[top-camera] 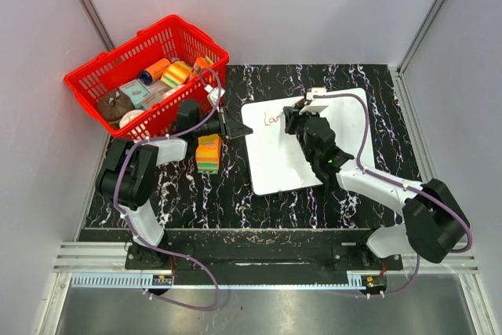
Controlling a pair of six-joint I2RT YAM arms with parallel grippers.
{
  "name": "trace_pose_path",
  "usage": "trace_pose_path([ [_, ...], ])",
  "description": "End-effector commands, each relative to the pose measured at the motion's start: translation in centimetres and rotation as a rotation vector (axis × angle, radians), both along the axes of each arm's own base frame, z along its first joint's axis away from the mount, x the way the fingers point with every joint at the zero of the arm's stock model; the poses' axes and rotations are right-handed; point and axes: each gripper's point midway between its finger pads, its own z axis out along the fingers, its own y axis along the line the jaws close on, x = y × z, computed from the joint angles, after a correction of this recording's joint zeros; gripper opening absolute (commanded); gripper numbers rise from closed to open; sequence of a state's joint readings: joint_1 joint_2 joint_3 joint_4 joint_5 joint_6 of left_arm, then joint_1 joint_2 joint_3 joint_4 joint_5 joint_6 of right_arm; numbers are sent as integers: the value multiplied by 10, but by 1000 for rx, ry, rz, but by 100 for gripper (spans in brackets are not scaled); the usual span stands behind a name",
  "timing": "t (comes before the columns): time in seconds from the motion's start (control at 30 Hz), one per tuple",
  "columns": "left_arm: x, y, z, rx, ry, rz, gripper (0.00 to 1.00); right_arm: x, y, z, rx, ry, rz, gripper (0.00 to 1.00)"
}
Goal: Write a sentence on the whiteboard
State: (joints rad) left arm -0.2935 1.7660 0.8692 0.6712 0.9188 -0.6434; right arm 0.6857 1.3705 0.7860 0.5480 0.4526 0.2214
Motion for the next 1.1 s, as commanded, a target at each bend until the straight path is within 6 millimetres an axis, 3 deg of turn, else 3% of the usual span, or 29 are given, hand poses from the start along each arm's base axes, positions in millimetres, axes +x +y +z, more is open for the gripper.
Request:
trace_pose_path([
  [0.0, 8, -6, -1, 69, -171, -7, 0, 5, -7, 14, 9, -19, -30, 0],
  [0.27, 8, -7, -1, 70, -171, -8, 0, -9, -18, 20, 28, -44, -27, 0],
  [0.5, 8, -7, -2, 72, -168, -9, 0, -4, -16, 7, 10, -14, -31, 0],
  [1.07, 8, -7, -2, 73, -166, -9, 0, -3, -14, -5, 5, 15, -23, 0],
])
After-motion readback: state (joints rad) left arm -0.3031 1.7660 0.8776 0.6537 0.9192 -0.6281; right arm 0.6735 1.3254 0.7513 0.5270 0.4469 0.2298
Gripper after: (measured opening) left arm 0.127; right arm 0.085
